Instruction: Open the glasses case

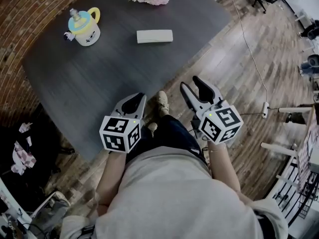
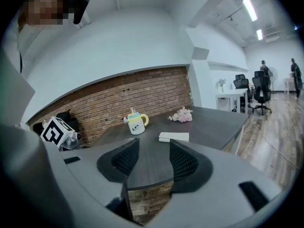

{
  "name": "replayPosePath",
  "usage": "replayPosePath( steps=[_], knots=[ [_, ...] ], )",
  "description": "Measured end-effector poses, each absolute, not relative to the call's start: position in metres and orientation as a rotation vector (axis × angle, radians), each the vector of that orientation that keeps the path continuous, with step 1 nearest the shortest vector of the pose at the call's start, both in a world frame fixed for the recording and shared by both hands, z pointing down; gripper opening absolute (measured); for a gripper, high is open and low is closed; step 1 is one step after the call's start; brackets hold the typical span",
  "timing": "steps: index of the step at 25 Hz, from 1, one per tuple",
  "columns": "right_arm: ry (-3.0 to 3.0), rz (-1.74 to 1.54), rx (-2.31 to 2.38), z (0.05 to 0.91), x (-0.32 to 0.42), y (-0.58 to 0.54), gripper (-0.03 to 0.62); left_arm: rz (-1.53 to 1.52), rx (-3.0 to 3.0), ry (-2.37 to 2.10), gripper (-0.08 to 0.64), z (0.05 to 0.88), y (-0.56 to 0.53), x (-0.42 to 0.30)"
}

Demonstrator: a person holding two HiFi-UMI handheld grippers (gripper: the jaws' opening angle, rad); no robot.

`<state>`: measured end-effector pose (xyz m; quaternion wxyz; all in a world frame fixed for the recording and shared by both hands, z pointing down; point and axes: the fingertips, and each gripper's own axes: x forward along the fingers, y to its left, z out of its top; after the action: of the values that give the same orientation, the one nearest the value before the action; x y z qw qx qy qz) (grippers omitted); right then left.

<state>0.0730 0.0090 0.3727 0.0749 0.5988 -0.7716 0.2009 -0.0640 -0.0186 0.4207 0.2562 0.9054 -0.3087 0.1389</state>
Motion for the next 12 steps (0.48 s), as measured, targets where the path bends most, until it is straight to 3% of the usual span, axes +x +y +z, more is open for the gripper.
replayPosePath(
  steps=[12],
  knots=[
    [-2.396,0.523,1.661,0.361,0.104,-0.084,0.195,0.324,2.426,-0.974,0.041,0.407,-0.094,-0.042]
  ],
)
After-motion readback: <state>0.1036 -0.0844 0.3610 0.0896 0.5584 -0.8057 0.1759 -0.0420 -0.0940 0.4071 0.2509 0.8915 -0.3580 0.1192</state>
